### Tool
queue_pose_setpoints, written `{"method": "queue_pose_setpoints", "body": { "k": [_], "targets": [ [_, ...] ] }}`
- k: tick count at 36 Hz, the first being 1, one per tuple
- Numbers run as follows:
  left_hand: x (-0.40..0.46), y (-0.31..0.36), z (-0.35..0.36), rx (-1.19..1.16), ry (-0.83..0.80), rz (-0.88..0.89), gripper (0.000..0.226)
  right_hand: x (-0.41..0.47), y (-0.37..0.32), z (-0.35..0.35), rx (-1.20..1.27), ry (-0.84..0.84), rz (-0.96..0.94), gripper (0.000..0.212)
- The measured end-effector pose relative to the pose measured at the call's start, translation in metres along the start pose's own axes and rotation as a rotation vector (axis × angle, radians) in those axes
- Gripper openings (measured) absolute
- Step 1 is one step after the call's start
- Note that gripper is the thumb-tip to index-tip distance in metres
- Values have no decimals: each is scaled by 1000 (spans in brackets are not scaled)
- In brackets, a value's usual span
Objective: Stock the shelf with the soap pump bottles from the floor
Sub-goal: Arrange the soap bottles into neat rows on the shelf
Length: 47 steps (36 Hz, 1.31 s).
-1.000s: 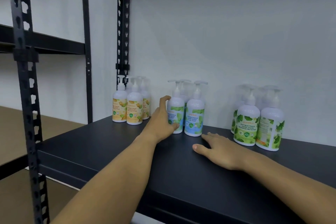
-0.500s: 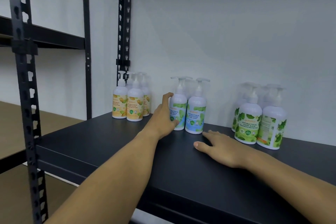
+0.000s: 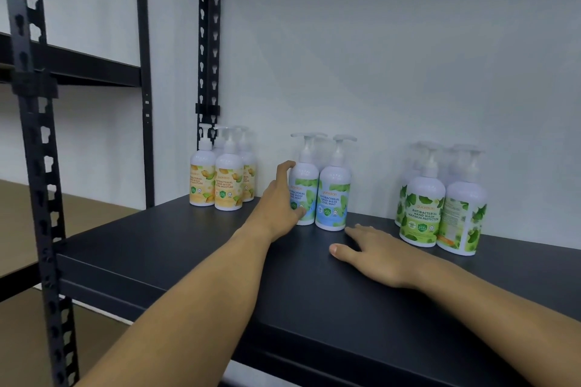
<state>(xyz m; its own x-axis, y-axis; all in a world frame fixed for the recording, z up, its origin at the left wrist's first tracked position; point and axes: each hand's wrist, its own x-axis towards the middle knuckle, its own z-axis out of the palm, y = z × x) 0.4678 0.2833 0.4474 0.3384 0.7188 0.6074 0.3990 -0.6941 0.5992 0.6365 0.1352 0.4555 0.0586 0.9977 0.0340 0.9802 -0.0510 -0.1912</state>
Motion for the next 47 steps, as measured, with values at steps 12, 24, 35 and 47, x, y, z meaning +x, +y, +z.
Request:
{"method": "queue_pose_setpoints", "body": {
  "k": [12,24,35,47],
  "targets": [
    [0,1,3,26,13,-5,89,0,0,-1,-6,-8,-2,76],
    [-1,3,5,38,42,-37,88,3,3,2,-9,6,-19,73],
    [-8,15,1,68,28,-66,87,1,1,-1,16,22,-26,74],
    [-34,66,-3,290,208,-46,71,-69,51,-51,387,588,-115,14]
  ]
}}
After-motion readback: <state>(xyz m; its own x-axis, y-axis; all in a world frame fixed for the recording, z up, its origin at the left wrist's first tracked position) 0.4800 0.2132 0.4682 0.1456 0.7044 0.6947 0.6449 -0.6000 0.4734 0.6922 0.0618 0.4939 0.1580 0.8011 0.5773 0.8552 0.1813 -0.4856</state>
